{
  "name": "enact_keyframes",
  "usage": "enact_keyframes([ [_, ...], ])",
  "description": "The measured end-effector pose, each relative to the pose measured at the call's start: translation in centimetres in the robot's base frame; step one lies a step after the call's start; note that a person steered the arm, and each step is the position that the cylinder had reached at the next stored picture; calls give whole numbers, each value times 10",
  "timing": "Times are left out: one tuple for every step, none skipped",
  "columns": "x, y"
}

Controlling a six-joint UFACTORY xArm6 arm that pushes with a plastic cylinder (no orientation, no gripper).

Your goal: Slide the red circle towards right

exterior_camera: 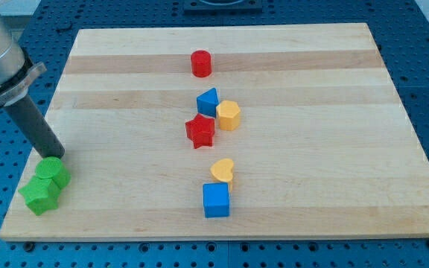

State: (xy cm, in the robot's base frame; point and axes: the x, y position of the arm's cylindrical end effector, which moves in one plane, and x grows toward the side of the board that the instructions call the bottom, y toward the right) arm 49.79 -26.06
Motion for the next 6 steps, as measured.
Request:
enact_keyframes([
  [-7,0],
  [-12,0],
  [-25,9],
  [-28,10],
  [-34,17],
  [-60,30],
])
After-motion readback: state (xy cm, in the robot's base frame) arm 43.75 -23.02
